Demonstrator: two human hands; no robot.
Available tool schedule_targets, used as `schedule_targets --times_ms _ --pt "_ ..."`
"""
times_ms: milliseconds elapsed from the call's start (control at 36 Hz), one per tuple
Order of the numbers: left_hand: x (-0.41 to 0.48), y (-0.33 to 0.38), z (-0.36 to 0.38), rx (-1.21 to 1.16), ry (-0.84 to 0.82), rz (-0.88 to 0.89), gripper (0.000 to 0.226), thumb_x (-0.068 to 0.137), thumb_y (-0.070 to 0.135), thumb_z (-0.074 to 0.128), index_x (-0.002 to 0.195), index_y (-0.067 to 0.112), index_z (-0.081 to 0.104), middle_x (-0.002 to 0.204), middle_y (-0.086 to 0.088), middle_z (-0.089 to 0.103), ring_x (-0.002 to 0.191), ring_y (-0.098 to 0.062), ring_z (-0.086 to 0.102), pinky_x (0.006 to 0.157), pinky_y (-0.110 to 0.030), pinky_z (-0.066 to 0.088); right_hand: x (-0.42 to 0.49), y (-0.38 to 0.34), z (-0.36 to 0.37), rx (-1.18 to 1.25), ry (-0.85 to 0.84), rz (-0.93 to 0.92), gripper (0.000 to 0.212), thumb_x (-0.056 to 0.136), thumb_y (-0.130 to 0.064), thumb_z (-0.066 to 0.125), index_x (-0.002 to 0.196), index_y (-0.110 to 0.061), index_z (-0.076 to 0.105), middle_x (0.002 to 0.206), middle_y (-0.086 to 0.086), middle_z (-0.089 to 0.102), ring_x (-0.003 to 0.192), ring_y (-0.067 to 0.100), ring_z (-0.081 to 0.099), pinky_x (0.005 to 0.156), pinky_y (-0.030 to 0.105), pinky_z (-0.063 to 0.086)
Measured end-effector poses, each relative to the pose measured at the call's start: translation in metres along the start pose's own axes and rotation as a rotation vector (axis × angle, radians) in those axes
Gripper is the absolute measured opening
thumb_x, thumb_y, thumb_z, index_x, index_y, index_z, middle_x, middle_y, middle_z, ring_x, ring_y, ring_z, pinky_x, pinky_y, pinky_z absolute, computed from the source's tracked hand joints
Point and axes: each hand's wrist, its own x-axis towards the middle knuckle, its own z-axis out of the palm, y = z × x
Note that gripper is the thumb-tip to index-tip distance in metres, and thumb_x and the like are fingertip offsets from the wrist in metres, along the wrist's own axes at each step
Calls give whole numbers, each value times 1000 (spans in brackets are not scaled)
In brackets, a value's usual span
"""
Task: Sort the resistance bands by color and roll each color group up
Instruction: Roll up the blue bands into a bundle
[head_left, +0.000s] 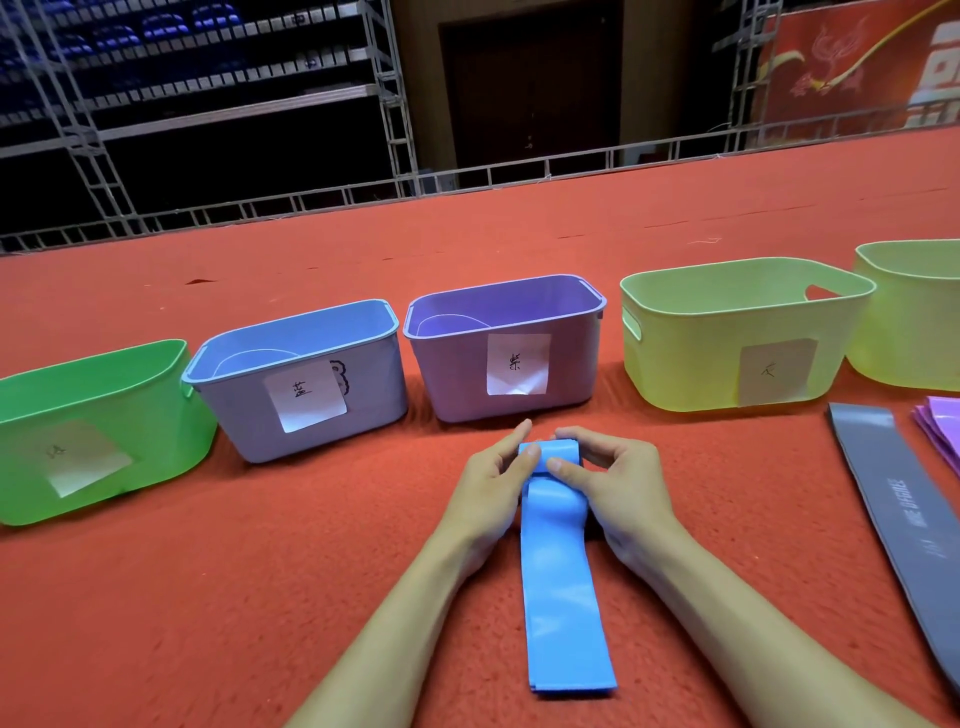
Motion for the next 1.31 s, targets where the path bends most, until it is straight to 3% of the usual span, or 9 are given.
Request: schedule_targets --times_ms 83,194,361,472,556,778,1000,1139,1306 --pt "-1 1 3 30 32 -13 66 85 41 58 143 14 43 134 -3 58 119 -15 59 106 -43 44 -1 -2 0 6 6 2 32 73 10 74 90 -17 72 99 7 74 84 14 70 78 37 59" --pt "-2 1 4 1 51 21 22 99 25 53 108 17 70 107 -13 72 102 -31 67 91 -47 52 -2 -7 1 45 -7 25 32 75 14 70 100 -7 70 97 8 73 72 11 70 63 31 59" --pt "-2 2 1 -41 57 51 20 97 19 55 100 9 73 100 -21 71 90 -31 67 86 -54 52 0 -4 0 73 -20 52 39 73 14 71 107 -6 70 99 4 73 80 12 71 65 30 58" --pt "-3 3 2 -53 71 70 18 96 12 56 100 6 73 95 -15 73 83 -22 66 77 -41 52 4 0 -1 78 -32 91 47 73 16 70 115 -5 66 105 5 72 98 20 69 83 43 57" --pt "-4 3 2 -54 82 80 16 94 8 59 100 8 73 99 -14 74 86 -21 66 79 -41 54 5 1 0 89 -43 128 51 75 16 68 122 -4 62 112 11 70 102 25 67 89 48 54" --pt "-1 3 1 -17 171 92 26 80 3 73 100 19 72 103 -4 74 90 -18 67 72 -31 51 6 -1 2 108 -38 183 44 84 7 63 127 2 56 110 19 68 101 29 67 92 45 53" --pt "-5 7 1 -103 198 77 32 78 -8 70 96 18 72 101 -5 74 83 -16 67 61 -21 50 2 -4 2 172 -87 234 41 88 -3 63 129 -4 56 115 16 67 98 28 68 71 33 59" --pt "-6 7 2 -141 182 78 36 76 -14 68 96 16 72 100 -12 73 86 -20 67 65 -27 53 1 -5 2 165 -63 243 45 87 -6 66 131 -7 54 99 13 73 82 22 71 66 33 58" --pt "-5 5 0 -176 158 77 39 75 -19 64 95 14 72 100 -16 73 93 -28 68 86 -49 55 0 -8 2 176 -78 244 37 85 -6 68 121 -8 60 91 12 74 74 23 71 60 31 58"
